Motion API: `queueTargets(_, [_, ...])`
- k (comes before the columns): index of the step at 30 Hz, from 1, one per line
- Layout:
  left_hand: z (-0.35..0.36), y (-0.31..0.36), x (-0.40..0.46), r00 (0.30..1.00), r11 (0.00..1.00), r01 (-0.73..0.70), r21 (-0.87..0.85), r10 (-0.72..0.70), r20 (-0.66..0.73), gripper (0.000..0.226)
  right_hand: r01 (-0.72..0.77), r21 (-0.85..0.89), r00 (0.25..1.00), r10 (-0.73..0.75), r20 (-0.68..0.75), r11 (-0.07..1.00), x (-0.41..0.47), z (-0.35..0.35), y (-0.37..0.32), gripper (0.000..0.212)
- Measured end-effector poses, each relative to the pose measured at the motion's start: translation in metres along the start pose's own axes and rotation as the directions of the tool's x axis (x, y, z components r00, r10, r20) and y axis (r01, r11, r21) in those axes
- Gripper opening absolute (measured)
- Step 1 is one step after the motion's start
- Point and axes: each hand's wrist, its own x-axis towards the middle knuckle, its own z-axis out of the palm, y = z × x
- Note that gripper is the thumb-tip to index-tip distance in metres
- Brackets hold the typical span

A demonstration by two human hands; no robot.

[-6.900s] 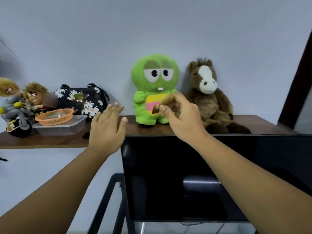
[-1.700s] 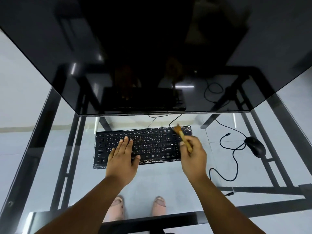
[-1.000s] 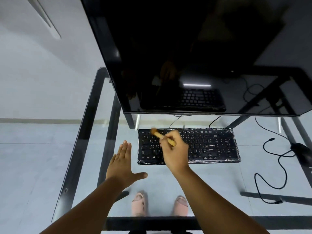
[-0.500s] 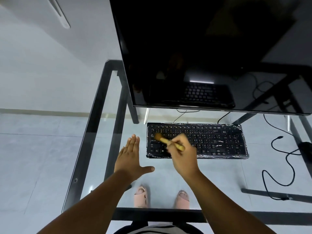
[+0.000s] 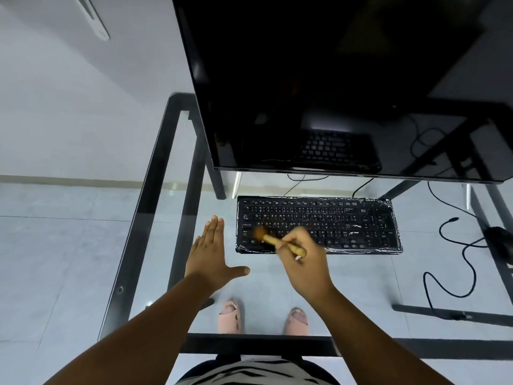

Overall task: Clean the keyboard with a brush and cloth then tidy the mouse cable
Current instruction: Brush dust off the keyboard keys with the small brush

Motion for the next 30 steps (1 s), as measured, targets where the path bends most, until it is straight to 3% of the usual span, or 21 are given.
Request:
queueTargets(2, [0.001, -0.001, -0.002, 1.0, 1.0, 0.013, -0.009, -0.013, -0.014, 0.127, 0.021, -0.063, 0.996, -0.015, 0.093, 0.998, -0.005, -0.001, 0.0, 0.018])
queueTargets(6, [0.004, 0.003, -0.008, 0.998, 0.999, 0.034, -0.015, -0.035, -0.054, 0.124, -0.06, -0.015, 0.991, 0.058, -0.123, 0.998, -0.008, -0.012, 0.007, 0.021])
queueTargets(9, [0.005, 0.01, -0.011, 0.995, 1.0, 0.019, -0.016, -0.021, -0.097, 0.12, -0.027, -0.038, 0.999, 0.028, 0.029, 0.999, -0.01, -0.019, 0.008, 0.017])
queueTargets(11, [0.005, 0.015, -0.011, 0.994, 1.0, 0.007, -0.007, -0.007, -0.108, 0.118, -0.046, -0.092, 0.997, 0.041, -0.062, 0.995, -0.01, -0.025, 0.012, 0.019])
queueTargets(14, [0.004, 0.023, -0.01, 0.993, 1.0, -0.025, 0.016, 0.027, -0.111, 0.114, -0.099, -0.006, 0.967, 0.095, -0.235, 0.995, -0.006, -0.038, 0.016, 0.02])
queueTargets(17, [0.004, 0.034, -0.011, 0.991, 0.996, -0.084, 0.035, 0.087, -0.097, 0.107, -0.066, -0.051, 0.989, 0.059, -0.136, 0.997, -0.005, -0.048, 0.019, 0.016])
queueTargets(21, [0.01, 0.047, -0.012, 0.985, 0.992, -0.127, 0.016, 0.128, -0.113, 0.097, -0.149, -0.005, 0.942, 0.141, -0.304, 0.989, -0.003, -0.061, 0.028, 0.016])
queueTargets(25, [0.016, 0.061, -0.011, 0.978, 0.986, -0.169, 0.007, 0.169, -0.123, 0.092, -0.178, -0.065, 0.956, 0.157, -0.247, 0.982, -0.005, -0.072, 0.034, 0.015])
queueTargets(28, [0.021, 0.072, -0.01, 0.973, 0.981, -0.193, 0.008, 0.193, -0.124, 0.09, -0.209, -0.02, 0.918, 0.189, -0.348, 0.978, -0.009, -0.082, 0.04, 0.014])
queueTargets(30, [0.024, 0.077, -0.009, 0.971, 0.979, -0.202, 0.012, 0.202, -0.124, 0.089, -0.188, 0.0, 0.944, 0.18, -0.275, 0.982, -0.015, -0.085, 0.041, 0.016])
